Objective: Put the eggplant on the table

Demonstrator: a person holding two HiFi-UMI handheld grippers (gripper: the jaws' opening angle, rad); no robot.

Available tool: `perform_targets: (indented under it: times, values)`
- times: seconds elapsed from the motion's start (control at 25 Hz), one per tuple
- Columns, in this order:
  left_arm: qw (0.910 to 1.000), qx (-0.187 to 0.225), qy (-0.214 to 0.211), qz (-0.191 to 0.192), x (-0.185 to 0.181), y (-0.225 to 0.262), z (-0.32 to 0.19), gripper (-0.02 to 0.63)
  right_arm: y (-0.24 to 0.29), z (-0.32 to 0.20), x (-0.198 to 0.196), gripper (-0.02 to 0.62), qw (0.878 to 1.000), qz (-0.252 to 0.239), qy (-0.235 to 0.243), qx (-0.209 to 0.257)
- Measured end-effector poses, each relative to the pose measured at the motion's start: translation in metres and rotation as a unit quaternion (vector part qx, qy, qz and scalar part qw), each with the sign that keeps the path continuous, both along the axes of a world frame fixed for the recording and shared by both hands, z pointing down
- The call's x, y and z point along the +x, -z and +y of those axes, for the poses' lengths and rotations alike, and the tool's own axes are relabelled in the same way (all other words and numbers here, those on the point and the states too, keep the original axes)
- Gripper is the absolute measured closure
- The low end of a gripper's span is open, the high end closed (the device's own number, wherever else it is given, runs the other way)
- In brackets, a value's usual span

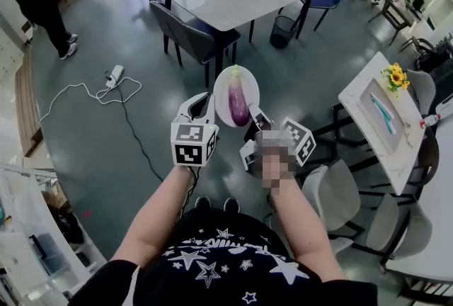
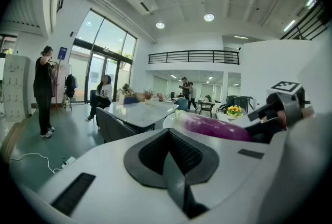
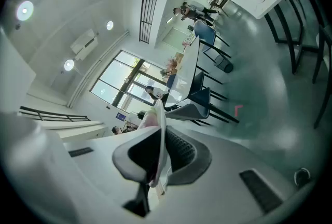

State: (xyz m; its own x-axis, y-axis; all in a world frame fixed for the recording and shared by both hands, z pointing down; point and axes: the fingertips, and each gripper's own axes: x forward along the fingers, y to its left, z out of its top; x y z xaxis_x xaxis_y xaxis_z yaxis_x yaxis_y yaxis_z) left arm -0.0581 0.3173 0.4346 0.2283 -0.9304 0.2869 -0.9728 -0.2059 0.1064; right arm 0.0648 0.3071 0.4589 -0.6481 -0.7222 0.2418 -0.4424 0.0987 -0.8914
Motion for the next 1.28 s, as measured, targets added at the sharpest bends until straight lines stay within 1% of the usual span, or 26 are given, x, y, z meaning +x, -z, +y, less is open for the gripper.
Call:
perform_targets:
  times: [0.52,0.84,1.12,1.28]
  values:
    - [0.9999,0.006,-0.007,-0.004,0.005,0.004,-0.004,0.6,-0.001,-0.006,-0.003,0.566,1.0,0.015,0.012,0.016]
    - [1.0,0.006,-0.007,-0.003,0.003,0.004,-0.008,0.6,-0.008,-0.008,-0.005,0.566,1.0,0.027,0.012,0.009]
    - [1.0,0.006,0.002,-0.002,-0.009,0.006,-0.014,0.6,-0.004,-0.019,-0.007,0.566,0.999,0.04,0.011,0.016]
    - [1.0,0.006,0.0,0.002,-0.011,0.008,-0.011,0.6,-0.001,-0.019,-0.01,0.566,0.999,0.035,0.005,0.013]
